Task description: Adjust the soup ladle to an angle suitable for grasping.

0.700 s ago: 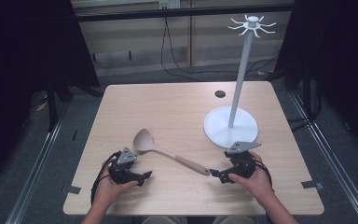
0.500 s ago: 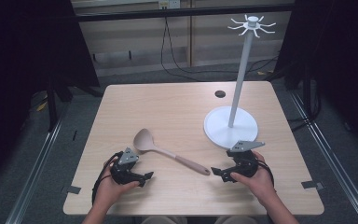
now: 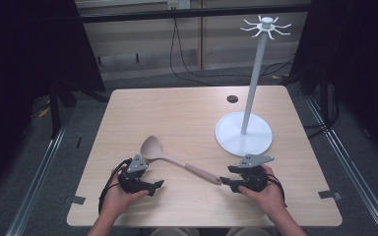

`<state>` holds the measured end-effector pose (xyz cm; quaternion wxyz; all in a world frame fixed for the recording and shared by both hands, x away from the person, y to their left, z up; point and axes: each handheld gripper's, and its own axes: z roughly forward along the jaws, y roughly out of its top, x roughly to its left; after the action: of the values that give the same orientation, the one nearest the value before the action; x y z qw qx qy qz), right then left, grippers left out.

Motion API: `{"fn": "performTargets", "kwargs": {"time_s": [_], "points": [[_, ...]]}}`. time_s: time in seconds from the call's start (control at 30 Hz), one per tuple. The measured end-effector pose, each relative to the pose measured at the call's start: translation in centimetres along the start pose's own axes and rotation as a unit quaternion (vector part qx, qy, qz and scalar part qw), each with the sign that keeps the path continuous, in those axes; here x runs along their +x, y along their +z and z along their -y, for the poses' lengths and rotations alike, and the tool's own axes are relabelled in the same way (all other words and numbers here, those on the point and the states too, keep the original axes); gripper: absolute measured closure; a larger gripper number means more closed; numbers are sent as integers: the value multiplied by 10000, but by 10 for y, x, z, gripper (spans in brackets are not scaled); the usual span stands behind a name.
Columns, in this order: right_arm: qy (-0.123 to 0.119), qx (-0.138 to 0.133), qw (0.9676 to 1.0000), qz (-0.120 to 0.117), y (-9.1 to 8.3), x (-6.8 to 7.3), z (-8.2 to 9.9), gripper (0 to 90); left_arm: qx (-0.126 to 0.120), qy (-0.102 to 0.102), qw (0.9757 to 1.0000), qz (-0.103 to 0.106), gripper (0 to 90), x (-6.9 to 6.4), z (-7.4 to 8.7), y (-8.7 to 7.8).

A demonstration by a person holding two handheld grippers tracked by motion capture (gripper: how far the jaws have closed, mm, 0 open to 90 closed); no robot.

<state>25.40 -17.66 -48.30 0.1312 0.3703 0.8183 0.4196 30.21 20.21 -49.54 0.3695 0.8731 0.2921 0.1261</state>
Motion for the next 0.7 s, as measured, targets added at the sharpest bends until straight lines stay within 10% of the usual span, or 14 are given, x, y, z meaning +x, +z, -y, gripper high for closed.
{"fn": "performTargets", "kwargs": {"time_s": [0.2, 0.5, 0.7], "points": [[-377, 123, 9987, -330, 12, 15, -2, 824, 0, -44, 10000, -24, 154, 1, 2, -3], [-605, 483, 9948, -661, 37, 27, 2, 878, -5, -94, 9999, -78, 155, 3, 5, -6], [-658, 435, 9960, -416, 37, 19, 1, 891, 8, -116, 9999, -84, 155, 3, 7, -6]]}}
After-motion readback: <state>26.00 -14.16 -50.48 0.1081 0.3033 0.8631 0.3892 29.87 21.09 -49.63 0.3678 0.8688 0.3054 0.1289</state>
